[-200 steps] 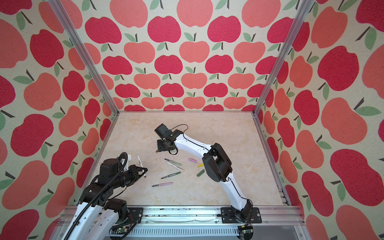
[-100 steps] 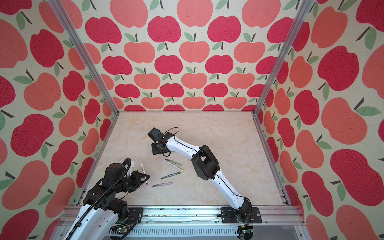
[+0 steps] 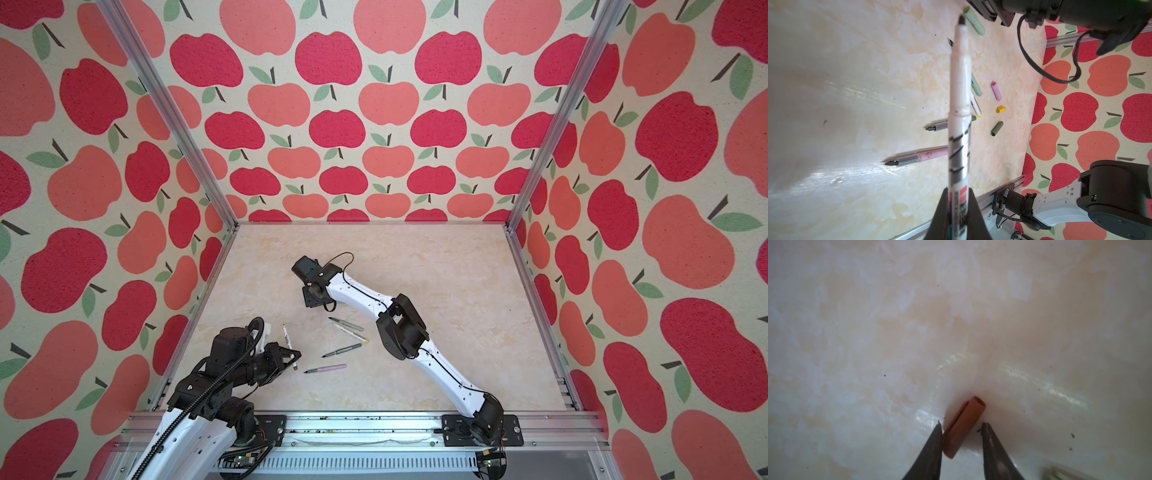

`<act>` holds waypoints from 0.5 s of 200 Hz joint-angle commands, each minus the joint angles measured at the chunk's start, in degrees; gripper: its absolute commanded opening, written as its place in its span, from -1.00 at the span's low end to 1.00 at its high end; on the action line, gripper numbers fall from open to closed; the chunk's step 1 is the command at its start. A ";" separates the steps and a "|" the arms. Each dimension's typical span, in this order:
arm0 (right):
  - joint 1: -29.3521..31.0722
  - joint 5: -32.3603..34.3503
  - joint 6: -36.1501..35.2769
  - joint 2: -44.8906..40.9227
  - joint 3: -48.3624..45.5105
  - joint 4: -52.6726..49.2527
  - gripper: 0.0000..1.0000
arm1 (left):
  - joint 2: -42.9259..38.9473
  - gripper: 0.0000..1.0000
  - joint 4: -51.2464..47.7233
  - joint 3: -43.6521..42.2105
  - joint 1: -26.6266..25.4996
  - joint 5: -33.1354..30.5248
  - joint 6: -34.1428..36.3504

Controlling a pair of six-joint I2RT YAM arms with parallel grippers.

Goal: Insert the pens into the pen caps

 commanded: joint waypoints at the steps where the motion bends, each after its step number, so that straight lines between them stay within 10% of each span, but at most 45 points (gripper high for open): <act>1: -0.15 4.26 -2.48 2.62 0.28 -5.48 -0.38 | 1.07 -1.00 1.76 -0.53 -0.25 0.17 0.08; 100: -0.45 0.73 -4.46 0.09 -4.02 -0.64 -0.63 | 4.27 -1.00 3.63 0.35 -0.44 -0.43 0.46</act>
